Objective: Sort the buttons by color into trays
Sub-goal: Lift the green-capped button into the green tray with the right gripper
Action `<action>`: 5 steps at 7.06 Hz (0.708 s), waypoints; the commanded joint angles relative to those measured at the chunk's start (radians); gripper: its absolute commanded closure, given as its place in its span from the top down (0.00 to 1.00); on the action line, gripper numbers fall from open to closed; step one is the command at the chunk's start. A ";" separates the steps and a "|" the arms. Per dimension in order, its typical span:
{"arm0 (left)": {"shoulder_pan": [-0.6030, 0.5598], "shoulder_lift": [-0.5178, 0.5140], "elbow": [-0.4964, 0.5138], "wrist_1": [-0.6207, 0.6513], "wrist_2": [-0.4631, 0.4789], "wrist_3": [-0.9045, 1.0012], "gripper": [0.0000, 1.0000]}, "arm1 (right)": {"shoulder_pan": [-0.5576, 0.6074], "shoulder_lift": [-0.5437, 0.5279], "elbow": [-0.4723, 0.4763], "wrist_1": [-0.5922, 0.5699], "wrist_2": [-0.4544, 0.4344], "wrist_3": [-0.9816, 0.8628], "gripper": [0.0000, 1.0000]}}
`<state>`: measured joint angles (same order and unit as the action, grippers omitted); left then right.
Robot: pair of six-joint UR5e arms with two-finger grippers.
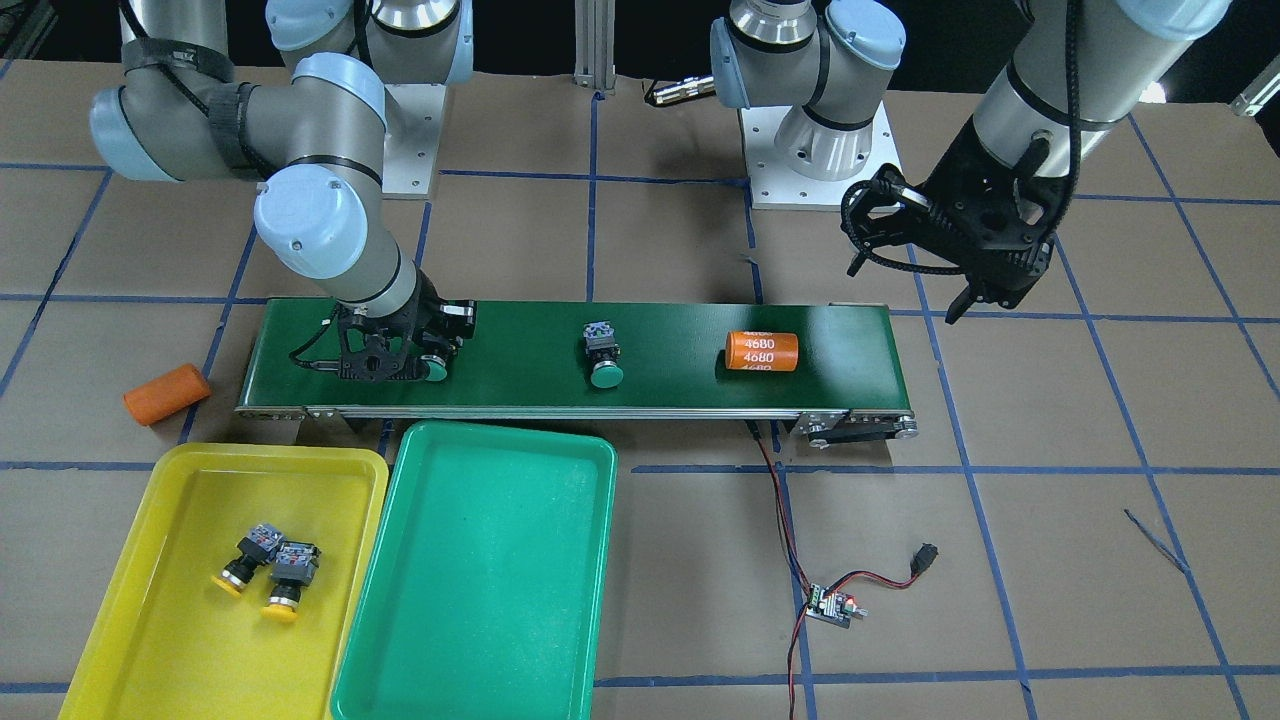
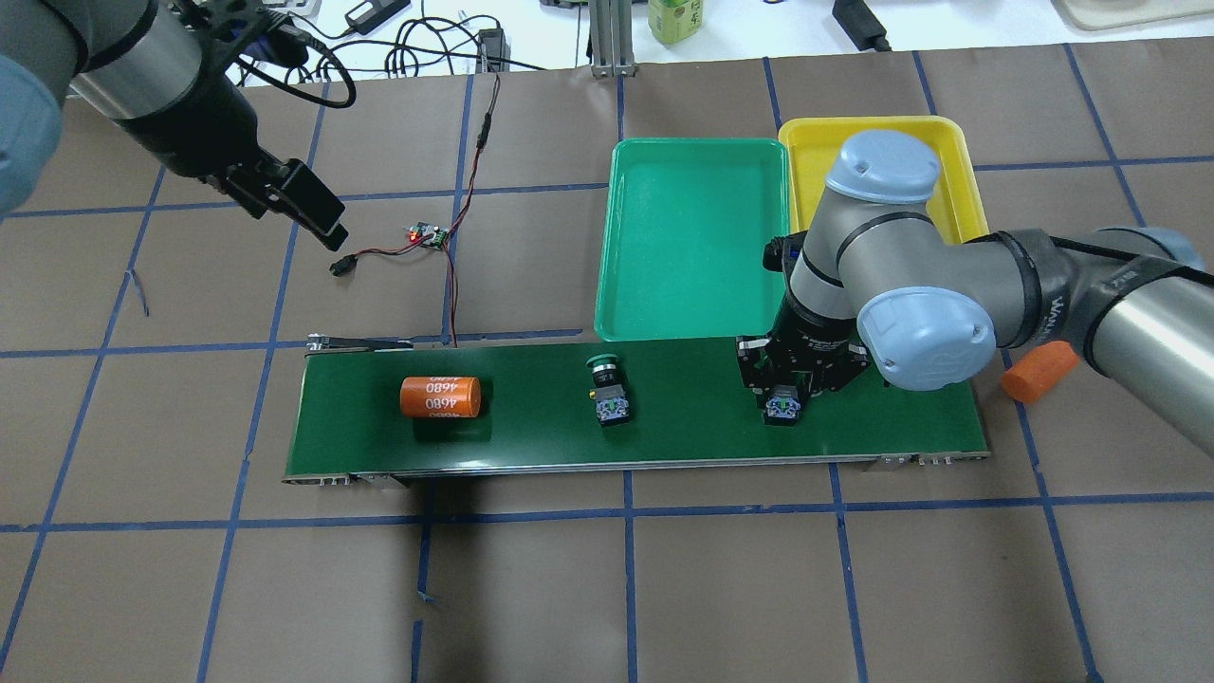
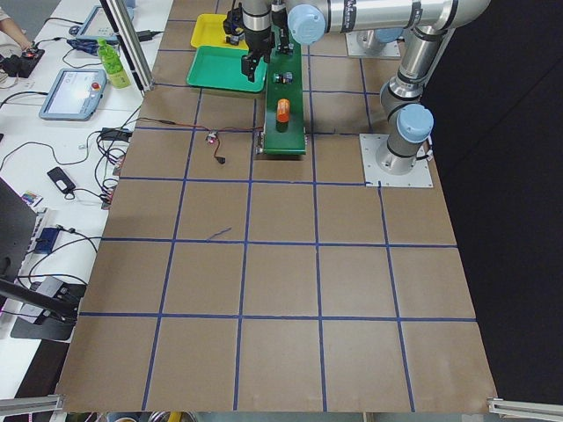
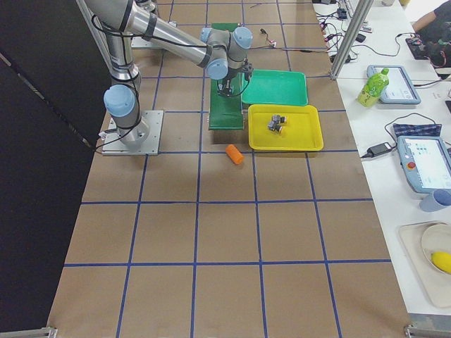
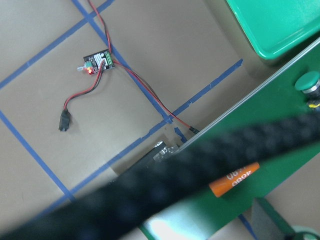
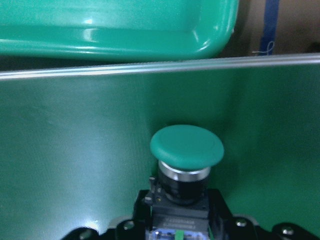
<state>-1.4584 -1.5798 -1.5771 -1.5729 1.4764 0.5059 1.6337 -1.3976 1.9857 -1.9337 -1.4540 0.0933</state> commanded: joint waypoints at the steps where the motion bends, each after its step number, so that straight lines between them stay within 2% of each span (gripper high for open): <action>1: -0.002 0.027 -0.007 -0.044 -0.001 -0.286 1.00 | -0.020 0.006 -0.100 -0.026 -0.020 0.015 0.00; 3: -0.002 0.053 0.000 -0.051 0.001 -0.425 1.00 | -0.015 0.205 -0.398 -0.024 -0.009 0.034 0.00; 4: -0.002 0.053 -0.020 -0.044 0.062 -0.432 1.00 | -0.009 0.292 -0.471 -0.021 -0.008 0.034 0.00; 5: -0.002 0.053 -0.024 -0.044 0.127 -0.432 1.00 | -0.005 0.337 -0.472 -0.028 -0.008 0.031 0.21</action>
<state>-1.4603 -1.5287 -1.5933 -1.6181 1.5361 0.0900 1.6230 -1.1402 1.5635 -1.9575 -1.4627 0.1252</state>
